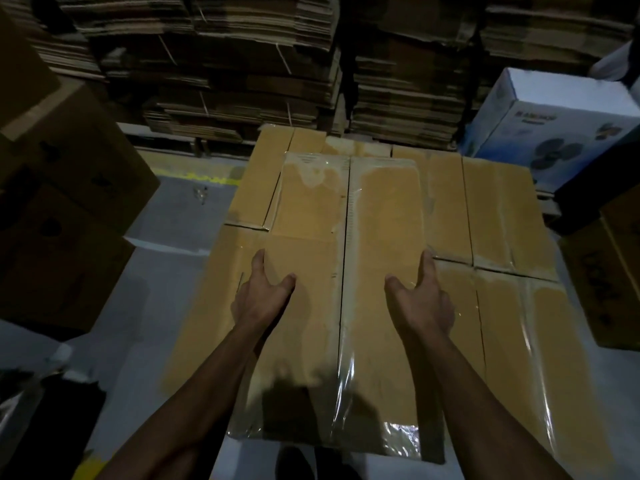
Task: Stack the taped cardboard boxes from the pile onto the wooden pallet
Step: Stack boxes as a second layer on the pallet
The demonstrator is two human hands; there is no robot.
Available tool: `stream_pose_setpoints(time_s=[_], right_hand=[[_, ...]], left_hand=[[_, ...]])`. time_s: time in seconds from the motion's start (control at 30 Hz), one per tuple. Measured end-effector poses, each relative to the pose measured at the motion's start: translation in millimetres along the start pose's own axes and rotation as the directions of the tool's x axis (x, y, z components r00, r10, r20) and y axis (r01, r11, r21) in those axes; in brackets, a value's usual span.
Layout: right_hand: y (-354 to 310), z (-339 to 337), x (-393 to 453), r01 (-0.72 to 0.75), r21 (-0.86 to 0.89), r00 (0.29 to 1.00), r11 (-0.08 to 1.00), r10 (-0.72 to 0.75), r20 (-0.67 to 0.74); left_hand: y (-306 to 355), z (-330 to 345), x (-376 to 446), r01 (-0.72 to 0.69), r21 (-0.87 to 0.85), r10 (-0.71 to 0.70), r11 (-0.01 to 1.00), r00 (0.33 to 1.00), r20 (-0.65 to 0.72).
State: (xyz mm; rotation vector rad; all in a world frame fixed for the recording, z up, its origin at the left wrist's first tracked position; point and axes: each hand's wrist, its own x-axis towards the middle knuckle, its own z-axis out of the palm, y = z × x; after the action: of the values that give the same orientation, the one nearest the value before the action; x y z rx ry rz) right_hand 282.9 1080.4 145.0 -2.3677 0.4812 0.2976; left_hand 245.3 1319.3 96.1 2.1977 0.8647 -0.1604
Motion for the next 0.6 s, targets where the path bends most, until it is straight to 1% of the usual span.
stream_pose_setpoints(time_s=[0.23,0.4,0.5,0.6], right_hand=[[-11.7,24.1,114.4,0.01,0.042,1.0,0.999,-0.01,-0.02],[-19.9,43.2,187.4,0.014,0.065,1.0,0.998,-0.013,-0.017],[-16.4,68.6,226.4,0.022,0.033,1.0,0.999,-0.022,0.012],[-4.8,99.7,249.4,0.007,-0.037,0.998,0.999,-0.005,0.064]], left_hand=[[43.5,42.2,99.9,-0.053,-0.033,0.053,0.998,0.999,-0.004],[68.4,65.7,168.2,-0.079,-0.065,0.081,0.995,0.996,0.025],[69.4,83.9,206.4,-0.112,-0.072,0.115,0.991,0.992,0.044],[59.1,107.7,232.3,-0.148,-0.029,0.151,0.988,0.983,0.108]])
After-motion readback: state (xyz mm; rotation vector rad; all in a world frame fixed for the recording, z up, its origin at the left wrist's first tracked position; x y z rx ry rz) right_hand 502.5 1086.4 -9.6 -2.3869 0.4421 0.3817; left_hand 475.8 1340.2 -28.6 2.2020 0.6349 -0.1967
